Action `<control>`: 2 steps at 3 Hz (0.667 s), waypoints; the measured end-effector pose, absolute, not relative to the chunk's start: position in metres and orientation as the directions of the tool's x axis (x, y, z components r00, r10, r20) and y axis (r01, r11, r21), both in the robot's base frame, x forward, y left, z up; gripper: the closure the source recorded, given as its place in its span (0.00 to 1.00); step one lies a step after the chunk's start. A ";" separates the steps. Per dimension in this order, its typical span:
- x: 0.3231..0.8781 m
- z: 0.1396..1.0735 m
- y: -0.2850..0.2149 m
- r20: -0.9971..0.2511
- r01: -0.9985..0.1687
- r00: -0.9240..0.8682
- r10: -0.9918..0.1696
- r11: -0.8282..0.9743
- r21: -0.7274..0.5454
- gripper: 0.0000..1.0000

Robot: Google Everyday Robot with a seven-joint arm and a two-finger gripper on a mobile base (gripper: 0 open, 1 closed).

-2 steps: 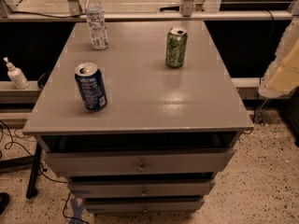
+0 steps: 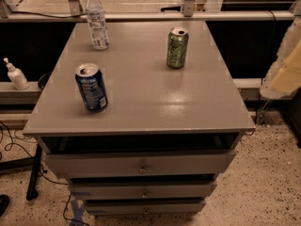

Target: Knock green can over

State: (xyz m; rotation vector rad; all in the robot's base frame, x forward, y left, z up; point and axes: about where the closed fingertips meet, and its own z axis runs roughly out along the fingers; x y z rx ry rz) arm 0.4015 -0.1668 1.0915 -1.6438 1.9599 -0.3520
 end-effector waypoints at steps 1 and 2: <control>0.417 1.084 -0.164 -0.296 -0.806 -0.095 -0.950 0.248 -0.537 0.00; 0.471 1.049 -0.165 -0.441 -0.789 -0.128 -0.888 0.361 -0.497 0.00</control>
Offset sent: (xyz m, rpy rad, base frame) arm 0.1724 -0.0071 -0.0945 0.4563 -0.0735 -0.1211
